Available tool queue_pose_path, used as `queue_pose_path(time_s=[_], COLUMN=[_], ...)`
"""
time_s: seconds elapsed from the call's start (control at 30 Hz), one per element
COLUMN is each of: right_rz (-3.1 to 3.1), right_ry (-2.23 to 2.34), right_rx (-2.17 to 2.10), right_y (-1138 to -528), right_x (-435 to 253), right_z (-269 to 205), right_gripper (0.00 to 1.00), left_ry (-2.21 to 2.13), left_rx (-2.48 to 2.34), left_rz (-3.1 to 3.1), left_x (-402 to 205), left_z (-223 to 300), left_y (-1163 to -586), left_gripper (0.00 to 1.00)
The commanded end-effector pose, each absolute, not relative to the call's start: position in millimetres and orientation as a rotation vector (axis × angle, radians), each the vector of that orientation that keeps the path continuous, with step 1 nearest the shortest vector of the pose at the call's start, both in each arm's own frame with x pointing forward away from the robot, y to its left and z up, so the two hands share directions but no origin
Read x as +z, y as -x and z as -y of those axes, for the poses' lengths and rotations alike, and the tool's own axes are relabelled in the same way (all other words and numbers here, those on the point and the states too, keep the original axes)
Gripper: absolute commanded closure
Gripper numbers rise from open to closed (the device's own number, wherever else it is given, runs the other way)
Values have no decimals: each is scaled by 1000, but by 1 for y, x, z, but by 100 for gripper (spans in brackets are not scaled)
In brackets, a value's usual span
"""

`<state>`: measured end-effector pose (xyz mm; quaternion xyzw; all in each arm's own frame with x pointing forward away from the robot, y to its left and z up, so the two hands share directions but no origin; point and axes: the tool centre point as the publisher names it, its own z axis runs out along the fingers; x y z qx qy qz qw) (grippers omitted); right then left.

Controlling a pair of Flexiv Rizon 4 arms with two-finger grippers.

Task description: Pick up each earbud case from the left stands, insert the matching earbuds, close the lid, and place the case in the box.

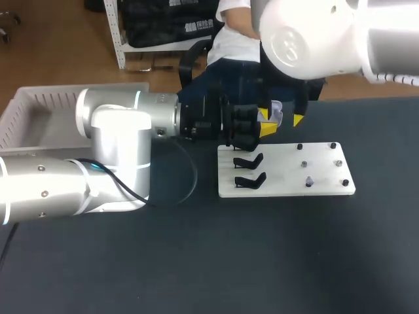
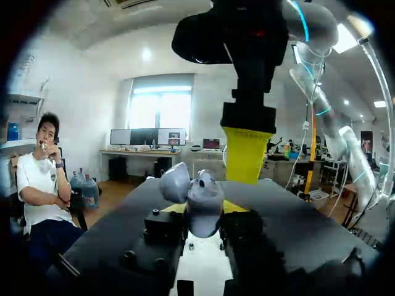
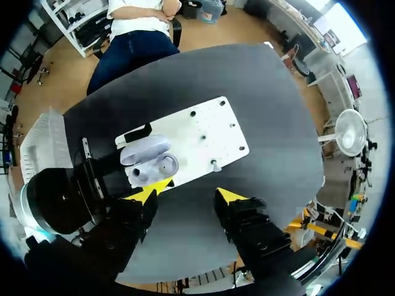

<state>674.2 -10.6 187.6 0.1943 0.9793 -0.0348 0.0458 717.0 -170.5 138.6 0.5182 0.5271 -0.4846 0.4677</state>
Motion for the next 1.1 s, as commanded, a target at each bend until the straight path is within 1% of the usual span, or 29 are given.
queue_pose_path(time_s=[0.03,0.07,0.13,0.5,1.1], right_rz=[-2905,-2897,-2867,-2741,-2741], right_ry=[-544,-535,-538,-436,-436], right_rx=[-26,-17,3,-5,-5], right_y=[-645,-641,-635,-612,-612], right_x=[188,188,187,186,186], right_z=[22,23,26,37,37], right_gripper=[9,4,0,0,0], left_ry=[-1265,-1265,-1265,-1265,-1265], left_rx=[-1183,-1183,-1183,-1183,-1183], left_rz=[-1290,-1290,-1290,-1290,-1290], left_x=[138,138,138,138,138], left_z=[171,171,171,171,171], left_y=[-715,-715,-715,-715,-715], left_gripper=[100,100,100,100,100])
